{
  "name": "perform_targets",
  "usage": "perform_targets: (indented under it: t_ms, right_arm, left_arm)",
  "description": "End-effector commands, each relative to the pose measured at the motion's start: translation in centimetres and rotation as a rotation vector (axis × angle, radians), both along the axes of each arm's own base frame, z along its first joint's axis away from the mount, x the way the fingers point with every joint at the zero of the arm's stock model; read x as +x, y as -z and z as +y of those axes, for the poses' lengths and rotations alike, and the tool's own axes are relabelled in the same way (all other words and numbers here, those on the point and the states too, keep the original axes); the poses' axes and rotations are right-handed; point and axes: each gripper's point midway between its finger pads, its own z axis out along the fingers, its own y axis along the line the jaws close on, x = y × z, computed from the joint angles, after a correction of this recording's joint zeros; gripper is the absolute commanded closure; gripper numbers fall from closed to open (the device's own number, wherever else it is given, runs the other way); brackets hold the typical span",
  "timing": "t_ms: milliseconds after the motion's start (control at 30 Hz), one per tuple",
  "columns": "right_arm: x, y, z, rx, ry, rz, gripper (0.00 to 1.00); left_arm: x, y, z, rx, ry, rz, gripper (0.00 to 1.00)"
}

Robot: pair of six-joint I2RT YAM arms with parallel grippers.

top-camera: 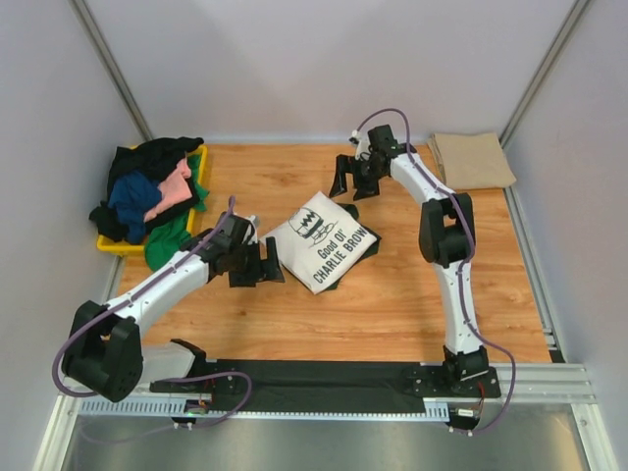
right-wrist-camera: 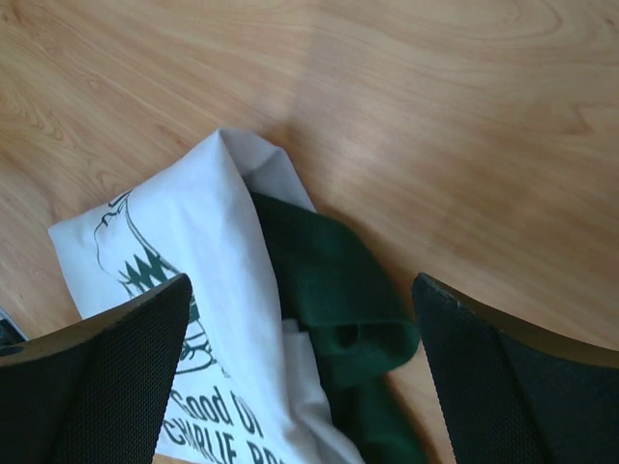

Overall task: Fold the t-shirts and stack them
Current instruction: Neatly place the folded tshirt to the corner

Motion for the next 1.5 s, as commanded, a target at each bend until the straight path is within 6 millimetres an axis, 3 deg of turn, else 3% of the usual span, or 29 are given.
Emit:
perform_targets:
  t_ms: [0, 100, 200, 233, 300, 333, 400, 533, 633, 667, 767, 800, 833, 967, 1067, 1100, 1167, 1200, 1267, 1300, 1333, 1367, 1400, 1467]
  right_arm:
    - [0.0, 1.1, 1.7, 0.046, -0.063, 0.015, 0.03]
    - [-2.6, 5.6, 2.0, -0.006, -0.093, 0.101, 0.03]
    - [-4.7, 7.5, 2.5, -0.017, -0.119, 0.138, 0.05]
    - [-6.2, 8.3, 2.4, -0.010, -0.130, 0.181, 0.05]
    - [-7.7, 8.8, 2.8, 0.012, -0.144, 0.201, 0.08]
    - [-9.6, 9.1, 2.8, 0.031, -0.159, 0.238, 0.08]
    - [-10.3, 8.0, 3.7, 0.087, -0.181, 0.222, 0.08]
    - [-13.2, 8.3, 4.5, 0.095, -0.218, 0.258, 0.14]
    - [-14.8, 9.7, 4.9, 0.032, -0.228, 0.274, 0.33]
    - [-15.2, 10.3, 4.9, 0.021, -0.221, 0.288, 0.50]
    - [-15.3, 10.6, 5.8, 0.072, -0.183, 0.296, 0.77]
    - [-16.1, 10.7, 6.0, 0.087, -0.156, 0.328, 0.81]
    - [-15.6, 10.4, 6.6, 0.116, -0.157, 0.302, 0.99]
    - [-15.5, 9.3, 7.1, 0.131, -0.149, 0.299, 1.00]
    - [-14.0, 6.6, 4.7, 0.074, -0.113, 0.215, 1.00]
    - [-12.4, 4.5, 3.0, 0.055, -0.073, 0.155, 1.00]
    - [-11.3, 2.5, 0.7, -0.002, -0.068, 0.097, 1.00]
    - [-9.8, 0.9, -1.5, -0.036, -0.029, 0.041, 1.00]
    - [-8.2, -1.4, -3.7, -0.069, 0.003, -0.004, 1.00]
    - [-6.9, -2.0, -6.0, -0.108, 0.038, -0.037, 1.00]
    - [-6.8, -2.3, -7.4, -0.137, 0.061, -0.023, 1.00]
    - [-5.2, -3.8, -8.4, -0.150, 0.083, -0.068, 1.00]
    - [-4.2, -4.2, -10.8, -0.195, 0.131, -0.087, 1.00]
    - [-2.5, -5.8, -13.1, -0.239, 0.170, -0.134, 1.00]
  left_arm:
    - [3.0, -3.6, -2.6, -0.160, 0.003, -0.179, 0.07]
    - [2.9, -3.4, -2.4, -0.146, 0.005, -0.173, 0.07]
    - [2.6, -3.6, -2.2, -0.136, 0.008, -0.175, 0.08]
    - [2.5, -3.7, -2.1, -0.131, 0.017, -0.178, 0.08]
    - [2.1, -4.1, -1.7, -0.123, 0.020, -0.194, 0.08]
    - [2.0, -4.2, -1.5, -0.115, 0.027, -0.201, 0.08]
    - [1.7, -4.8, -1.0, -0.103, 0.030, -0.222, 0.08]
    - [1.5, -4.7, -0.6, -0.088, 0.018, -0.228, 0.07]
    - [1.5, -4.2, -0.7, -0.089, 0.016, -0.206, 0.08]
    - [1.4, -4.3, -0.9, -0.097, 0.023, -0.201, 0.08]
    - [1.3, -5.5, -0.9, -0.105, 0.027, -0.216, 0.08]
    - [1.3, -5.9, -0.8, -0.097, 0.032, -0.224, 0.08]
    - [1.3, -6.4, -0.6, -0.089, 0.032, -0.231, 0.08]
    - [0.5, -9.6, 0.5, -0.053, 0.069, -0.283, 0.07]
    - [-0.6, -10.6, 2.0, 0.012, 0.088, -0.305, 0.07]
    - [-0.9, -10.6, 2.6, 0.036, 0.097, -0.311, 0.07]
    - [-2.0, -11.1, 3.8, 0.072, 0.086, -0.322, 0.07]
    - [-2.3, -11.4, 4.1, 0.078, 0.087, -0.334, 0.07]
    - [-3.2, -12.3, 4.9, 0.084, 0.079, -0.374, 0.07]
    - [-3.4, -12.6, 5.3, 0.090, 0.078, -0.392, 0.07]
    - [-3.6, -12.7, 5.5, 0.094, 0.074, -0.410, 0.07]
    - [-3.9, -13.0, 6.1, 0.102, 0.058, -0.446, 0.07]
    - [-4.0, -13.3, 6.5, 0.104, 0.035, -0.459, 0.07]
    - [-4.5, -14.3, 6.5, 0.072, 0.039, -0.510, 0.06]
